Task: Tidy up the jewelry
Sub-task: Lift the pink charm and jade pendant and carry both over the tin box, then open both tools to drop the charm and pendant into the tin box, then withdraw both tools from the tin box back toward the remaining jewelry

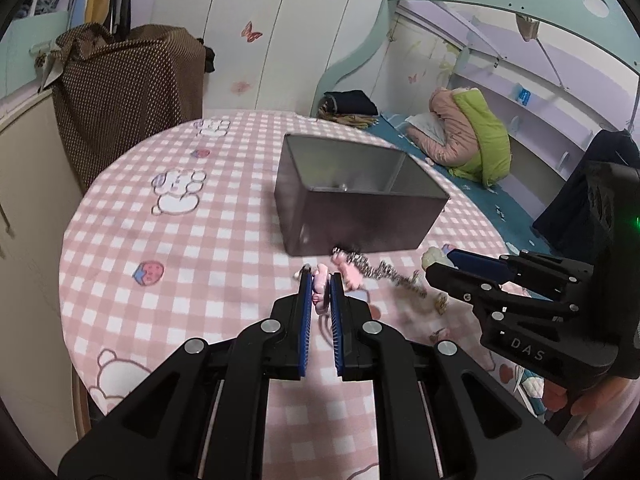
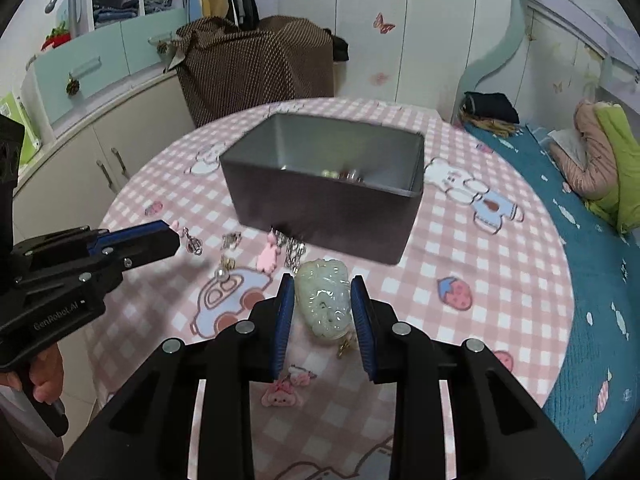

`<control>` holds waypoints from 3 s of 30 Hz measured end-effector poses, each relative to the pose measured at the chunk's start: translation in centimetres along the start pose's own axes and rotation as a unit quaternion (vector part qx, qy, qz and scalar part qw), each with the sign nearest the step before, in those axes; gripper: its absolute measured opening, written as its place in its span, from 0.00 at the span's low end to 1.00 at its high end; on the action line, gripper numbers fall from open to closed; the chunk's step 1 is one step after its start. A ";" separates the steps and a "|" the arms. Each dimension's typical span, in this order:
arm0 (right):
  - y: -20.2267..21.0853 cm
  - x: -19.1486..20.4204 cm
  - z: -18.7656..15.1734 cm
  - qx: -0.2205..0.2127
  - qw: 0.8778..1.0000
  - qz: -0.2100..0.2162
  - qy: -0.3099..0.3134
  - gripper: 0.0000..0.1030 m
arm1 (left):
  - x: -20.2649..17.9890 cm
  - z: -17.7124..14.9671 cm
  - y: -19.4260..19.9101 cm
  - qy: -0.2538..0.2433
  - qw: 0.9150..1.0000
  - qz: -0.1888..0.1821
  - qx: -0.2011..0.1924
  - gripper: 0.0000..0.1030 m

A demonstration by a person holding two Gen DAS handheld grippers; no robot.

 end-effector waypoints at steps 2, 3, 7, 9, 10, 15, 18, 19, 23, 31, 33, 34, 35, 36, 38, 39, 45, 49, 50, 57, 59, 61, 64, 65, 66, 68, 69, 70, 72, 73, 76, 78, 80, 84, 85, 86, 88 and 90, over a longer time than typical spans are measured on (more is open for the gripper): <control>0.4 -0.1 0.6 -0.010 1.000 0.000 -0.001 0.27 | -0.3 0.6 0.2 -0.004 1.000 0.000 -0.007 0.09; 0.6 -0.2 1.1 -0.017 1.000 0.000 -0.001 0.27 | -0.4 1.0 0.2 -0.007 1.000 -0.001 -0.011 0.09; 1.2 -0.6 2.8 -0.042 0.999 -0.002 0.001 0.27 | -1.3 2.7 0.5 -0.021 0.999 -0.005 -0.031 0.09; 1.3 -0.8 3.6 -0.052 0.999 -0.001 -0.001 0.27 | -1.7 3.5 0.5 -0.026 0.999 -0.007 -0.039 0.09; 1.3 -1.0 4.0 -0.057 0.998 -0.001 -0.003 0.27 | -1.9 4.0 0.5 -0.029 0.999 -0.007 -0.044 0.09; 0.5 -1.8 5.4 -0.067 0.998 -0.001 -0.007 0.27 | -2.7 5.9 0.1 -0.037 0.997 -0.013 -0.059 0.09; -0.6 -2.3 6.0 -0.066 0.998 -0.003 -0.017 0.27 | -3.0 6.8 -0.6 -0.039 0.997 -0.012 -0.064 0.09; -0.8 -2.4 6.0 -0.065 0.998 -0.003 -0.019 0.27 | -3.0 7.1 -1.0 -0.037 0.997 -0.013 -0.064 0.09; -2.3 -2.9 6.5 -0.060 0.998 -0.003 -0.025 0.27 | -2.8 7.9 -2.4 -0.031 0.997 -0.015 -0.062 0.09; -5.1 -3.3 6.6 -0.035 0.999 0.003 -0.030 0.27 | -2.2 8.0 -6.1 -0.018 0.999 -0.009 -0.036 0.09; -5.5 -3.3 6.4 -0.030 0.999 0.007 -0.031 0.27 | -2.0 7.9 -6.7 -0.016 0.999 -0.008 -0.029 0.09; -5.6 -3.4 6.4 -0.029 0.999 0.008 -0.032 0.27 | -1.9 7.8 -7.0 -0.016 0.999 -0.008 -0.027 0.09; -5.7 -3.4 6.4 -0.028 0.999 0.009 -0.033 0.27 | -1.7 7.8 -7.3 -0.014 1.000 -0.007 -0.024 0.09; -5.8 -3.5 6.4 -0.026 0.999 0.010 -0.033 0.27 | -1.6 7.7 -7.5 -0.013 1.000 -0.006 -0.022 0.09; -5.9 -3.7 6.5 -0.025 0.999 0.010 -0.036 0.27 | -1.5 7.6 -7.8 -0.010 1.000 -0.005 -0.019 0.09; -5.9 -3.7 6.5 -0.025 0.999 0.010 -0.036 0.28 | -1.4 7.6 -7.8 -0.010 1.000 -0.004 -0.018 0.09; -4.8 -4.2 7.2 -0.045 0.998 0.004 -0.036 0.32 | -1.2 7.4 -8.4 -0.011 1.000 0.000 -0.012 0.10; -4.2 -5.1 7.3 -0.052 0.998 -0.009 -0.044 0.39 | -1.3 7.4 -8.3 -0.019 1.000 0.007 -0.013 0.10; -4.0 -5.4 7.3 -0.053 0.997 -0.016 -0.047 0.43 | -1.4 7.4 -8.3 -0.020 1.000 0.008 -0.012 0.12; -3.3 -6.3 6.9 -0.053 0.996 -0.031 -0.057 0.49 | -1.6 7.2 -7.4 -0.024 0.999 0.018 -0.021 0.46; -3.0 -6.3 6.9 -0.056 0.996 -0.031 -0.058 0.49 | -1.5 7.2 -7.2 -0.026 0.999 0.022 -0.022 0.46; -2.6 -6.2 6.8 -0.059 0.996 -0.031 -0.057 0.50 | -1.4 7.1 -6.8 -0.024 0.999 0.024 -0.023 0.46; -2.2 -6.1 6.8 -0.061 0.996 -0.033 -0.055 0.51 | -1.5 7.0 -6.3 -0.024 0.999 0.026 -0.026 0.49; -2.0 -6.1 6.7 -0.062 0.996 -0.034 -0.055 0.51 | -1.6 7.0 -6.1 -0.024 0.999 0.027 -0.027 0.49; -1.9 -6.0 6.7 -0.063 0.996 -0.033 -0.056 0.51 | -1.6 6.9 -5.9 -0.024 0.999 0.028 -0.028 0.49; -1.6 -5.9 6.7 -0.065 0.996 -0.033 -0.055 0.51 | -1.6 6.9 -5.5 -0.025 0.999 0.029 -0.030 0.49; -1.4 -5.9 6.7 -0.066 0.996 -0.034 -0.055 0.51 | -1.6 6.9 -5.3 -0.025 0.999 0.029 -0.031 0.50; -1.2 -5.8 6.7 -0.067 0.996 -0.034 -0.054 0.52 | -1.7 6.8 -5.1 -0.025 0.999 0.030 -0.032 0.51; -0.9 -5.7 6.6 -0.068 0.996 -0.036 -0.052 0.54 | -1.6 6.7 -4.6 -0.025 0.999 0.032 -0.034 0.53; -0.7 -5.6 6.6 -0.070 0.996 -0.037 -0.052 0.55 | -1.6 6.6 -4.4 -0.026 0.999 0.033 -0.035 0.55; -0.3 -5.7 6.4 -0.070 0.995 -0.043 -0.055 0.61 | -1.5 6.3 -3.6 -0.026 0.998 0.037 -0.037 0.61; 0.0 -5.7 6.2 -0.070 0.995 -0.045 -0.056 0.67 | -1.5 6.2 -3.2 -0.025 0.998 0.040 -0.039 0.64; 0.3 -5.7 6.0 -0.072 0.995 -0.049 -0.056 0.73 | -1.4 6.0 -2.7 -0.026 0.998 0.043 -0.041 0.69; 1.0 -6.0 5.3 -0.072 0.994 -0.062 -0.059 0.87 | -1.3 5.4 -1.8 -0.027 0.998 0.048 -0.044 0.84; 1.1 -6.0 5.2 -0.071 0.994 -0.064 -0.061 0.89 | -1.3 5.2 -1.6 -0.028 0.997 0.050 -0.044 0.87; 1.2 -6.2 4.9 -0.069 0.993 -0.069 -0.066 0.91 | -1.2 5.0 -1.5 -0.028 0.997 0.053 -0.044 0.87; 1.4 -6.6 4.4 -0.063 0.992 -0.072 -0.079 0.92 | -0.9 4.5 -1.4 -0.026 0.997 0.057 -0.038 0.89; 1.5 -6.9 3.8 -0.057 0.992 -0.071 -0.090 0.93 | -0.6 3.9 -1.3 -0.024 0.997 0.061 -0.030 0.89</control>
Point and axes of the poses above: each gripper's, at about its wrist camera, not at the fingertips, and y roughly against the way its jaws point, x to its left, z to its top, the point moved 6 cm from there along -y, roughly the way its jaws point, and after that the axes turned 6 degrees about -x, right-handed, at the moved point
